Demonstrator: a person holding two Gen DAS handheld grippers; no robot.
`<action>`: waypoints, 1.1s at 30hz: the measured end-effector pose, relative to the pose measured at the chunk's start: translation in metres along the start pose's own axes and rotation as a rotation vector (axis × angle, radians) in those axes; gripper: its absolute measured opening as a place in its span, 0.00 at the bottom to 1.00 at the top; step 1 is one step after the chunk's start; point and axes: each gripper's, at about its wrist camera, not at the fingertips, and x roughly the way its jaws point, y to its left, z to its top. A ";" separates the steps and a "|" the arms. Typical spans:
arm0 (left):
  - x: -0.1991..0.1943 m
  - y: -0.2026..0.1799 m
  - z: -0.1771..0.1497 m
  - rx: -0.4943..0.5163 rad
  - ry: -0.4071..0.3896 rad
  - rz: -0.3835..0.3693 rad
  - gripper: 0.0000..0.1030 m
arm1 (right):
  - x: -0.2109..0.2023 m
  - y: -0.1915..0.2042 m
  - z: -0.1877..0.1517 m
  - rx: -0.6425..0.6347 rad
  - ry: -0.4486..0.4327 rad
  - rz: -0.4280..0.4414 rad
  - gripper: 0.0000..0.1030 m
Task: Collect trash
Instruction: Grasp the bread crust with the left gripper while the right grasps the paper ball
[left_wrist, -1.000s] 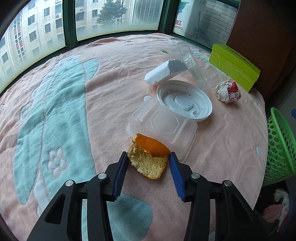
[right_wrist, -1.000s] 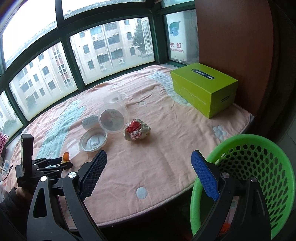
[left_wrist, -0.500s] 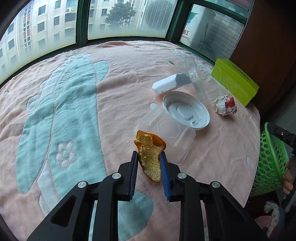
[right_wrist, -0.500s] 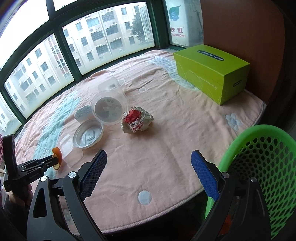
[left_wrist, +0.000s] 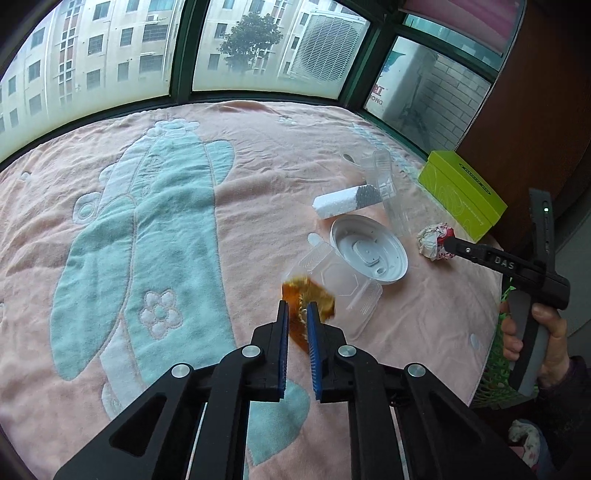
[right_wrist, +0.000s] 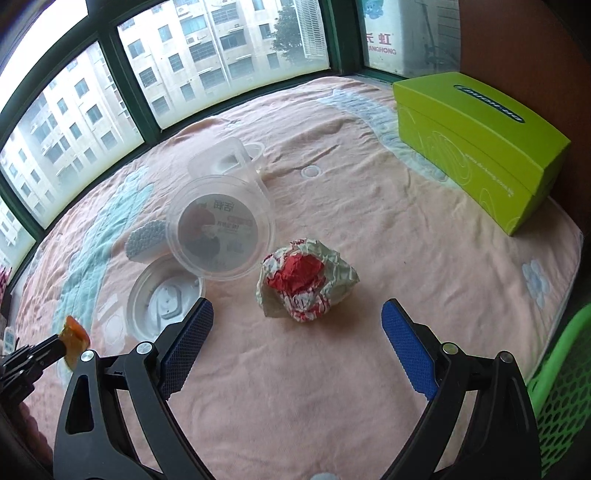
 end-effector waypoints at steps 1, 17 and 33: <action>-0.001 0.000 0.000 0.003 -0.004 -0.005 0.10 | 0.006 -0.001 0.002 0.002 0.008 -0.002 0.89; 0.008 0.004 -0.008 0.024 0.048 0.044 0.53 | 0.032 -0.001 0.004 -0.033 0.050 -0.047 0.59; 0.045 0.001 -0.012 -0.027 0.131 0.168 0.48 | -0.033 0.017 -0.016 -0.075 -0.052 0.025 0.57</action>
